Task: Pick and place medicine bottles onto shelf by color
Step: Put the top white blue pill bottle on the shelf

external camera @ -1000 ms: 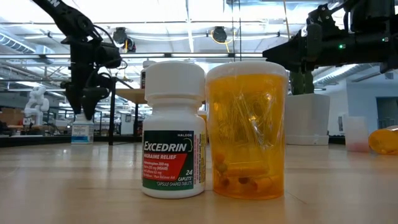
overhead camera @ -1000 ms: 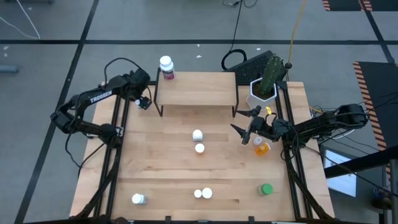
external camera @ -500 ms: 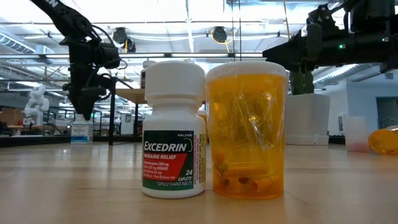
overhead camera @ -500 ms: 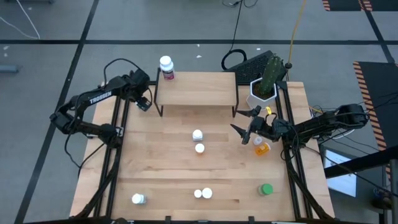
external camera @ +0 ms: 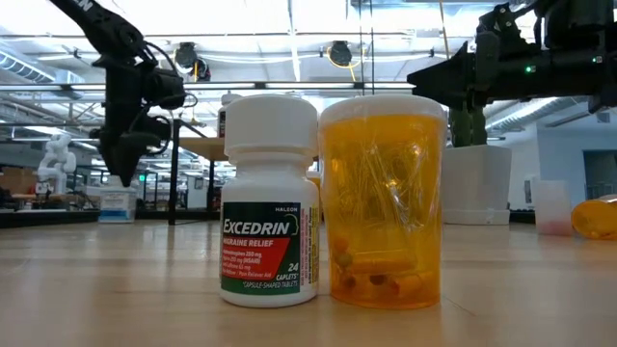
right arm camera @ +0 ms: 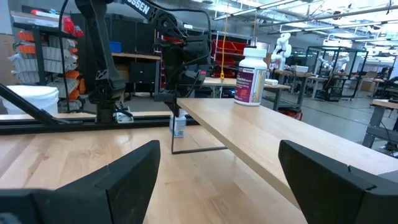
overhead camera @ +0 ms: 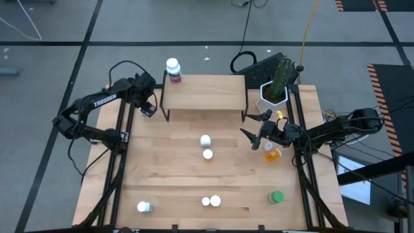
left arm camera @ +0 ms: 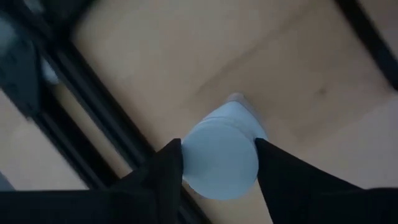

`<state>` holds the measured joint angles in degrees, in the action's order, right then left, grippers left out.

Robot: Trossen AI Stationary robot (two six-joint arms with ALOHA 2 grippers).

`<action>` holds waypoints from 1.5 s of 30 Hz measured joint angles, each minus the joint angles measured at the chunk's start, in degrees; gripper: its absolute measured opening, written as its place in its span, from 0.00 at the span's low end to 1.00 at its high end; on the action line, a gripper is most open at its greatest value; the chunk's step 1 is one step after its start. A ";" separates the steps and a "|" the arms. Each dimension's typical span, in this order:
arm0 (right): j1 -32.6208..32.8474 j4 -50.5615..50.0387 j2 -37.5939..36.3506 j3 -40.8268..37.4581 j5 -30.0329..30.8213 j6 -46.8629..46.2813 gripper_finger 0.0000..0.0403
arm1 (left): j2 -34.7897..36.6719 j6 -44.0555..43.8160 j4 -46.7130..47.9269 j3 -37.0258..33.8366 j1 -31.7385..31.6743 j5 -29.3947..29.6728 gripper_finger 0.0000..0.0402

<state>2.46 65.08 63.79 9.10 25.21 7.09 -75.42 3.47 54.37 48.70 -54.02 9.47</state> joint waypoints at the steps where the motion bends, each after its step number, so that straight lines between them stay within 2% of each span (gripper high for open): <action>1: 0.00 0.00 -0.01 0.00 0.00 0.00 0.81 | 0.00 -0.23 1.16 0.72 0.05 0.04 0.44; 9: 0.00 0.02 0.00 0.00 0.00 0.00 0.81 | 0.37 -1.72 11.04 9.06 1.76 3.49 0.49; 16: 0.00 0.24 -0.01 0.00 0.00 0.00 0.81 | 2.97 -6.30 21.13 22.25 5.88 6.29 0.45; 25: 0.00 0.69 0.00 0.00 0.00 0.00 0.81 | 3.64 -11.64 22.12 38.73 12.89 6.00 0.48; 34: 0.00 4.16 0.00 0.02 0.00 0.60 0.81 | -4.92 -14.01 19.20 48.05 20.84 5.84 0.48; 45: 0.00 3.48 0.00 0.02 0.00 0.92 0.81 | -17.00 -14.52 18.63 51.44 20.94 6.03 0.49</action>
<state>2.46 68.56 63.79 9.13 25.21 8.01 -92.42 -11.05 72.99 100.14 -33.08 15.51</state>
